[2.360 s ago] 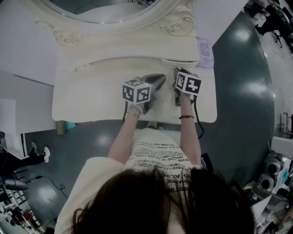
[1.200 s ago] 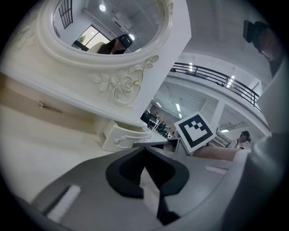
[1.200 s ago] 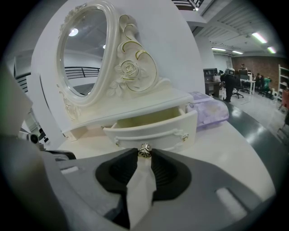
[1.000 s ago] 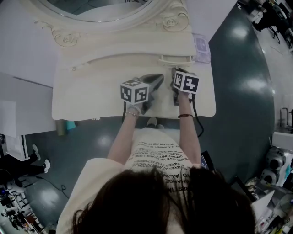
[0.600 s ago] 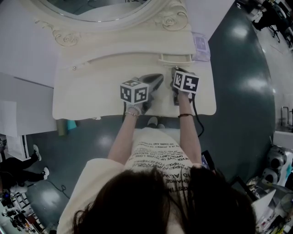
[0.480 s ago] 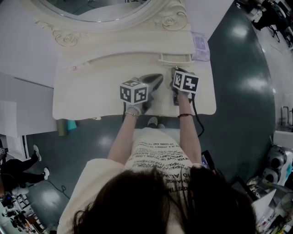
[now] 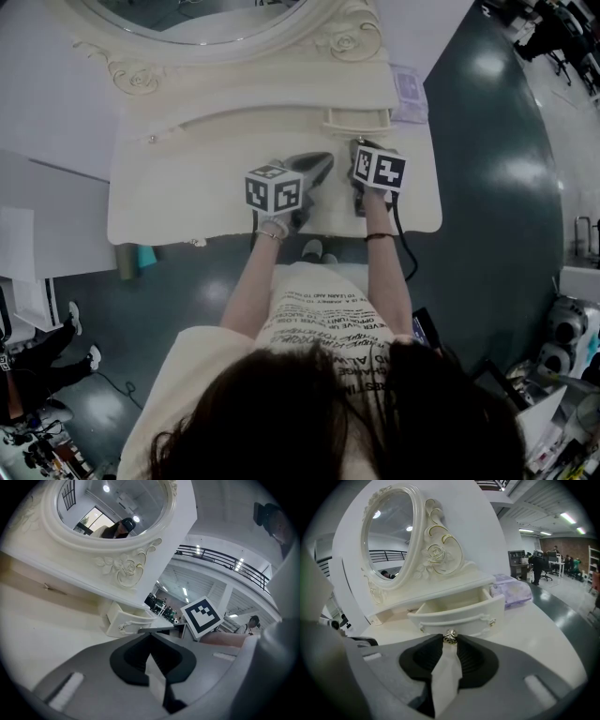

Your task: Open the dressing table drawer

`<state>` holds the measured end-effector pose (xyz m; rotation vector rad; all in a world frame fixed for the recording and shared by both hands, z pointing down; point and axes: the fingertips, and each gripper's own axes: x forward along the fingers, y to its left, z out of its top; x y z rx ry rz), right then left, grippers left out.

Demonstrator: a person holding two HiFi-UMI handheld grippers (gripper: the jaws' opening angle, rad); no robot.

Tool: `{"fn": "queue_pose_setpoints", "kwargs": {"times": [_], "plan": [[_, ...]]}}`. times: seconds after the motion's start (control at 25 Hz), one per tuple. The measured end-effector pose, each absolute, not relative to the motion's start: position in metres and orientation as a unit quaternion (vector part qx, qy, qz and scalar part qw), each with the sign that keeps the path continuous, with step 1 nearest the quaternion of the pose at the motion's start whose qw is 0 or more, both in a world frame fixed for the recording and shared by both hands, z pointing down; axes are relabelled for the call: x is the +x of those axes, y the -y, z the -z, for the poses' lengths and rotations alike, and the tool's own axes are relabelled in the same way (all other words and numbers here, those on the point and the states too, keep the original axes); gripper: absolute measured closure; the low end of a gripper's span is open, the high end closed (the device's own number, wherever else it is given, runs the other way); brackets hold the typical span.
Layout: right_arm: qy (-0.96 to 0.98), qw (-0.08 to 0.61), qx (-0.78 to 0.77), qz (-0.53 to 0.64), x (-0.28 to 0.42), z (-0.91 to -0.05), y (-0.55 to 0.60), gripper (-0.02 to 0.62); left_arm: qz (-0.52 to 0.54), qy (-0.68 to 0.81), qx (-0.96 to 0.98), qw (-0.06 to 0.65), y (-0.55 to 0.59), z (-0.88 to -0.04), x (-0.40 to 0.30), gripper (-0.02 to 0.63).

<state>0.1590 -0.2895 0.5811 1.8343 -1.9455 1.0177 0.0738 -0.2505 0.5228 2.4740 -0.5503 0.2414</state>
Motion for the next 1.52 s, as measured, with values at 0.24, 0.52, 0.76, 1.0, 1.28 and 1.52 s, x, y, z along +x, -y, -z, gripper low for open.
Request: {"fn": "queue_pose_setpoints", "kwargs": {"times": [0.24, 0.52, 0.76, 1.0, 1.28, 1.52], "plan": [[0.674, 0.140, 0.634, -0.352, 0.1579, -0.5806, 0.2862, 0.494, -0.091, 0.206, 0.929, 0.293, 0.2470, -0.5224, 0.0730, 0.606], [0.674, 0.140, 0.635, -0.352, 0.1572, -0.5805, 0.2854, 0.494, -0.093, 0.204, 0.929, 0.294, 0.2454, -0.5232, 0.0737, 0.606], [0.674, 0.140, 0.634, -0.353, 0.1575, -0.5822, 0.2841, 0.494, -0.092, 0.204, 0.928, 0.296, 0.2442, -0.5253, 0.0746, 0.606], [0.673, 0.139, 0.636, -0.352, 0.1570, -0.5812, 0.2809, 0.494, -0.092, 0.205, 0.928, 0.296, 0.2414, -0.5246, 0.0732, 0.606], [0.672, 0.138, 0.637, -0.351, 0.1565, -0.5811, 0.2808, 0.494, -0.092, 0.204, 0.928, 0.297, 0.2410, -0.5250, 0.0719, 0.606], [0.673, 0.136, 0.638, -0.348, 0.1567, -0.5809, 0.2806, 0.494, -0.090, 0.205, 0.928, 0.298, 0.2405, -0.5245, 0.0697, 0.606]]}}
